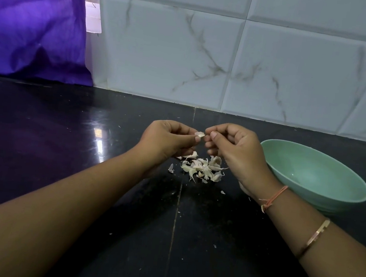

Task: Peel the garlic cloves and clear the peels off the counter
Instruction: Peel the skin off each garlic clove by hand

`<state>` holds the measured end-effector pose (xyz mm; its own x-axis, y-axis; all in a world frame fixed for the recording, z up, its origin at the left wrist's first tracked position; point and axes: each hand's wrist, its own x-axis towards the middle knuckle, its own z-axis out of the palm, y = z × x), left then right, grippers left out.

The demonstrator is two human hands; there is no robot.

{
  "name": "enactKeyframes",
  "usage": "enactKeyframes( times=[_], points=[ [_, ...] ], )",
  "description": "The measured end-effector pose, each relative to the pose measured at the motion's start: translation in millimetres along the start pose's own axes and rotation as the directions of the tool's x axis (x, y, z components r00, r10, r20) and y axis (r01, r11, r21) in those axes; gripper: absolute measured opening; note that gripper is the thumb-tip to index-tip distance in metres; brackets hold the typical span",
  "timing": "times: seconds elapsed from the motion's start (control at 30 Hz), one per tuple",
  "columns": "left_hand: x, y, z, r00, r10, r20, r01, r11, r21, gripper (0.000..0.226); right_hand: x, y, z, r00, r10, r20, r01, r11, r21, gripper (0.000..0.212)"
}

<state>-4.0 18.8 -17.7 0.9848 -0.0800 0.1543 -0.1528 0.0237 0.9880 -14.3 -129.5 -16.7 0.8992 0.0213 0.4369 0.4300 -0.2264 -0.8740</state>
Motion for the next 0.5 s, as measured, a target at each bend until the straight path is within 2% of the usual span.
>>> enactKeyframes(
  times=[0.23,0.43,0.5],
  points=[
    [-1.6,1.1,-0.4,0.999,-0.002,0.033,0.002,1.0,0.012,0.004,-0.5,1.7,-1.2,0.999,-0.041,0.005,0.041,0.988,-0.151,0.006],
    [-2.8,3.2,2.2,0.998,-0.037,0.045,0.037,0.999,-0.009,0.009,-2.4,-3.4,-1.9,0.998,-0.057,0.036,0.061,0.992,-0.107,0.013],
    [-1.3,2.3,2.0,0.998,-0.058,0.004,0.059,0.998,-0.018,0.012,-2.6,-3.7,-1.6,0.998,-0.052,0.043,0.056,0.994,-0.092,0.012]
  ],
)
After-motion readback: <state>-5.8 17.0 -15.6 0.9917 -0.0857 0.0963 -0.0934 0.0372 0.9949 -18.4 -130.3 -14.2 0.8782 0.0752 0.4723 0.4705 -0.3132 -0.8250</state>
